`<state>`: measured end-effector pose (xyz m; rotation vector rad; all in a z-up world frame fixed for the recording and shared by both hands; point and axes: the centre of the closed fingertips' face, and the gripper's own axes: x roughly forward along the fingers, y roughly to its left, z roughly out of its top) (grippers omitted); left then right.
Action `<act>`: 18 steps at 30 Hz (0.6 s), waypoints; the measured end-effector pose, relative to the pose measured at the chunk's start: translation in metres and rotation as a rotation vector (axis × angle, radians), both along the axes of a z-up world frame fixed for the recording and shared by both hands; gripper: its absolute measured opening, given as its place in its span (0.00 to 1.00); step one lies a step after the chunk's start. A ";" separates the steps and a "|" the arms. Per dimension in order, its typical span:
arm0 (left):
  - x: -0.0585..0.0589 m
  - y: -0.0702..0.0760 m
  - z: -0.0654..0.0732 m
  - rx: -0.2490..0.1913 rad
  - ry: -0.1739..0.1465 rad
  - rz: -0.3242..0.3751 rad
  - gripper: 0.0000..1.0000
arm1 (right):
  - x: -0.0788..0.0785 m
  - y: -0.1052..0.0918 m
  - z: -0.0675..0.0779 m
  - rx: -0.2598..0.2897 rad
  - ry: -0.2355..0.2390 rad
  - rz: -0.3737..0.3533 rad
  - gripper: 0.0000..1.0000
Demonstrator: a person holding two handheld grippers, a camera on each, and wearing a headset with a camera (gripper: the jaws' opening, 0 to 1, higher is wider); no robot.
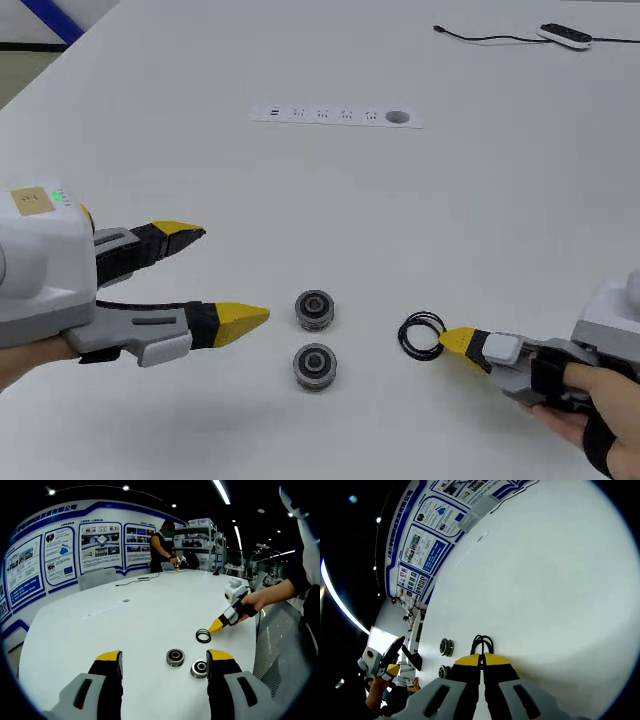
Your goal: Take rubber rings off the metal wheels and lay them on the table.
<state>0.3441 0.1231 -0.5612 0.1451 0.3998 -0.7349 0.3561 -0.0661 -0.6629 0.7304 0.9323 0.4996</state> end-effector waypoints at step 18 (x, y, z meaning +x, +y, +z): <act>-0.004 0.001 0.010 -0.026 -0.019 0.017 0.71 | -0.004 -0.013 0.012 -0.099 -0.102 0.073 0.13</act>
